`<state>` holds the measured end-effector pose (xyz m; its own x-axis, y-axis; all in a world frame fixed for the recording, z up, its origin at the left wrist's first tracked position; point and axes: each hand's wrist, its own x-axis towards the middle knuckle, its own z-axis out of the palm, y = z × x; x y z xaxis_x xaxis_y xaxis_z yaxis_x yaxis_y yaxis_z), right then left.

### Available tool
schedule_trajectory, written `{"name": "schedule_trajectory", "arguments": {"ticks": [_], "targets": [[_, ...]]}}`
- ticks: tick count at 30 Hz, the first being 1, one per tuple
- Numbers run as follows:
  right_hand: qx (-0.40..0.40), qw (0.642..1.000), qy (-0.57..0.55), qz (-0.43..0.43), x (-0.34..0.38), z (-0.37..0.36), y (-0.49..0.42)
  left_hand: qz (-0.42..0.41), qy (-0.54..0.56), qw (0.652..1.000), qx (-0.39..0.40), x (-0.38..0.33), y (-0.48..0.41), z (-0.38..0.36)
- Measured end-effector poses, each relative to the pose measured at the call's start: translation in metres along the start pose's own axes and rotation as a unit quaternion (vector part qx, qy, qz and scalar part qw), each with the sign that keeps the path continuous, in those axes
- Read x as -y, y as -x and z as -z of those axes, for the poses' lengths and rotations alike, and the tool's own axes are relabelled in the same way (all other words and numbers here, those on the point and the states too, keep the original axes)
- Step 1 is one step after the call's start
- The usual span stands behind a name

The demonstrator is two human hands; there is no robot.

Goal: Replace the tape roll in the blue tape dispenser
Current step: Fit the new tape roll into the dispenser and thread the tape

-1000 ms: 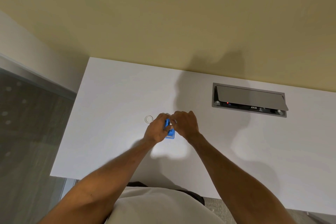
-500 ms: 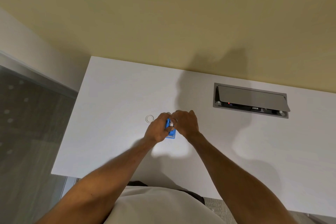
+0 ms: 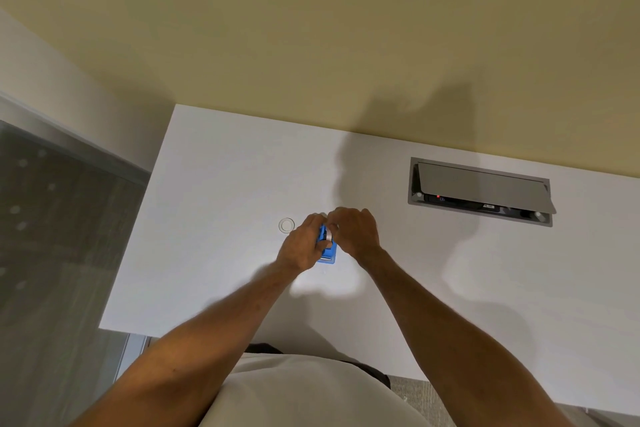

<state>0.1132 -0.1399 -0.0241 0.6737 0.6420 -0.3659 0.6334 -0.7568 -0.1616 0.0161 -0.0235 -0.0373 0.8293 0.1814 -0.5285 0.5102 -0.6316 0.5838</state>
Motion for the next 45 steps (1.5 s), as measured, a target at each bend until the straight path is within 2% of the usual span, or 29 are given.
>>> {"name": "schedule_trajectory", "arguments": {"ticks": [5,12,22,33,41,45], "targets": [[0.015,1.0,0.009,0.021,-0.001,0.001,0.001,-0.017,-0.001,1.0,-0.006,0.002,0.0,0.003],[0.017,1.0,-0.01,0.006,0.002,0.004,-0.005,-0.029,-0.038,0.999,0.013,0.005,-0.003,0.006],[0.023,0.999,-0.039,0.02,-0.003,0.001,-0.006,-0.03,-0.024,0.999,0.015,0.01,-0.002,0.003],[0.018,0.999,-0.043,-0.018,0.002,0.002,-0.007,-0.035,-0.048,0.998,0.027,0.01,-0.003,0.005],[0.026,0.999,-0.047,0.002,-0.001,0.001,-0.004,-0.047,-0.046,0.998,0.018,0.011,0.001,0.005],[0.02,0.998,-0.056,-0.016,0.002,0.0,-0.002,-0.042,-0.053,0.997,0.022,0.009,0.0,0.005]]}}
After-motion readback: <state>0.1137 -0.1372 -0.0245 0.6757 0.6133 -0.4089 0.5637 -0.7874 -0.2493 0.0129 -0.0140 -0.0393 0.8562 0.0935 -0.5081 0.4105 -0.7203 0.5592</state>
